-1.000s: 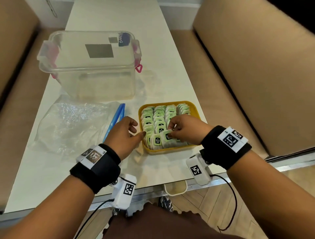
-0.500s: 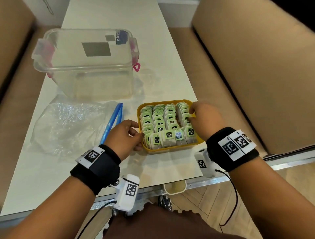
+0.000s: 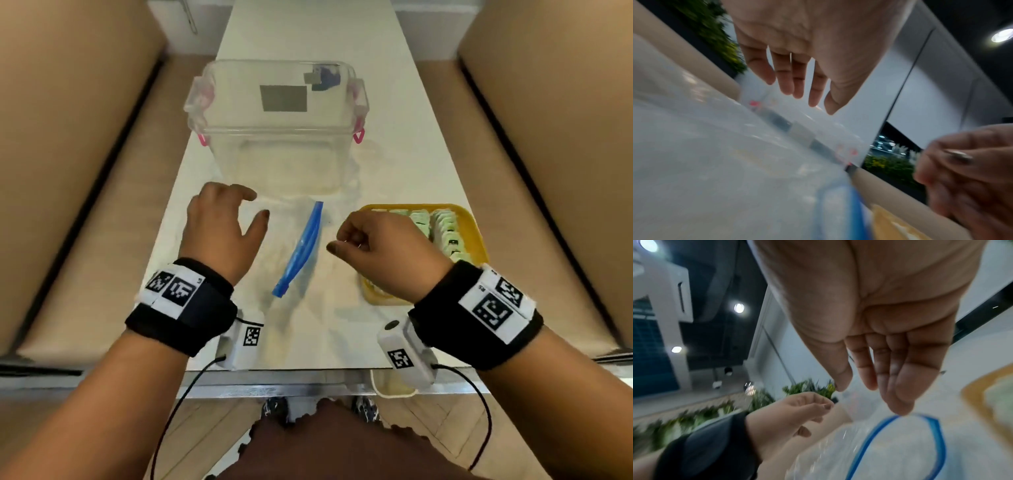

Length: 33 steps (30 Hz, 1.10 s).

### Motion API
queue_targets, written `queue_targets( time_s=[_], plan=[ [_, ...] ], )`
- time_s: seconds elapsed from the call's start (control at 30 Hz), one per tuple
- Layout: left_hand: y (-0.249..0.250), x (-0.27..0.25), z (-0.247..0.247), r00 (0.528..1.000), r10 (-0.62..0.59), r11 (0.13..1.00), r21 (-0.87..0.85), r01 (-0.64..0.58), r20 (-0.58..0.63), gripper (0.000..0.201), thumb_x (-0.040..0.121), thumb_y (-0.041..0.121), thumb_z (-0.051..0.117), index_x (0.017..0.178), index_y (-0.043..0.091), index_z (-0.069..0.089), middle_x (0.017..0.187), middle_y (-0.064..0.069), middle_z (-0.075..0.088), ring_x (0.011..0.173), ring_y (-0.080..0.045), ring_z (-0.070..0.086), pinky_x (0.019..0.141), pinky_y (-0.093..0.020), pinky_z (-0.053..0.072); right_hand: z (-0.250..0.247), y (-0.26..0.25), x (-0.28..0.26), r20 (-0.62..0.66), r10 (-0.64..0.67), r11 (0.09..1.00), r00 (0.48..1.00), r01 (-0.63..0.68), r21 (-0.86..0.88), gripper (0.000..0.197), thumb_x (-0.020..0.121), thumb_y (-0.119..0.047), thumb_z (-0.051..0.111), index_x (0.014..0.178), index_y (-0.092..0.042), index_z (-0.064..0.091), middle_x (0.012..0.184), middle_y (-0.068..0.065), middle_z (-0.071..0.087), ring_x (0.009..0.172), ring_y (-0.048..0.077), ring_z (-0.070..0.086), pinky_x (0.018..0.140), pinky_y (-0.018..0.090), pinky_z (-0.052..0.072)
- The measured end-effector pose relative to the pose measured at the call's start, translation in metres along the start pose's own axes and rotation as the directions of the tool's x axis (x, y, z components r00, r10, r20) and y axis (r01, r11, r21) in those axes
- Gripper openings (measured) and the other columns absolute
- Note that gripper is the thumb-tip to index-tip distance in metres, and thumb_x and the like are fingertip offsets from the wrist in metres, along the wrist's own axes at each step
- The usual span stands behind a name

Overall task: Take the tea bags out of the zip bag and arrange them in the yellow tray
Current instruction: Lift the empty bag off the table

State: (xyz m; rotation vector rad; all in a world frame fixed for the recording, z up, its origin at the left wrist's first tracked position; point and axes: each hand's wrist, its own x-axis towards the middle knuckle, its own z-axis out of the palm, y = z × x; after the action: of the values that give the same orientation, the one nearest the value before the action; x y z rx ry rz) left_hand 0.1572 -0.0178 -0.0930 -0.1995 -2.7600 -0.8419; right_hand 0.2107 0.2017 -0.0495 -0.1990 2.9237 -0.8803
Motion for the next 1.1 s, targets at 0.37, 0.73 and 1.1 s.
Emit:
queue_targets(
  time_s=[0.37, 0.73, 1.1],
  plan=[
    [-0.093, 0.016, -0.007, 0.844, -0.413, 0.862, -0.151, 0.483, 0.341, 0.021, 0.093, 0.03, 0.055, 0.1, 0.01, 0.05, 0.112, -0.016, 0.062, 0.083, -0.025, 0.058, 0.075, -0.031, 0.042, 0.086, -0.039, 0.045, 0.094, 0.408, 0.906, 0.908, -0.391, -0.161, 0.042, 0.092, -0.05, 0.051, 0.099, -0.008, 0.05, 0.087, 0.006, 0.056, 0.079, 0.023, 0.056, 0.059, 0.033, 0.036],
    [-0.094, 0.005, -0.069, 0.942, 0.025, 0.453, -0.844, 0.287, 0.334, 0.013, 0.097, 0.021, 0.05, 0.089, 0.022, 0.039, 0.108, -0.005, 0.07, 0.097, -0.025, 0.067, 0.082, -0.039, 0.052, 0.093, -0.05, 0.042, 0.459, 0.353, 0.082, 0.815, -0.516, 0.853, 0.032, 0.082, -0.032, 0.07, 0.105, -0.013, 0.058, 0.106, 0.015, 0.063, 0.067, 0.022, 0.065, 0.054, 0.025, 0.053],
    [-0.083, -0.002, -0.077, 0.98, -0.033, 0.793, -0.591, 0.144, 0.195, 0.037, 0.076, 0.068, 0.053, 0.094, 0.035, 0.055, 0.109, 0.001, 0.067, 0.106, -0.013, 0.061, 0.087, -0.034, 0.046, -0.002, -0.04, 0.001, -0.232, 0.11, 0.567, 0.966, 0.131, 0.813, 0.018, 0.09, -0.001, 0.057, 0.092, -0.017, 0.066, 0.07, -0.001, 0.064, 0.062, 0.015, 0.058, 0.06, 0.024, 0.048]
  ],
)
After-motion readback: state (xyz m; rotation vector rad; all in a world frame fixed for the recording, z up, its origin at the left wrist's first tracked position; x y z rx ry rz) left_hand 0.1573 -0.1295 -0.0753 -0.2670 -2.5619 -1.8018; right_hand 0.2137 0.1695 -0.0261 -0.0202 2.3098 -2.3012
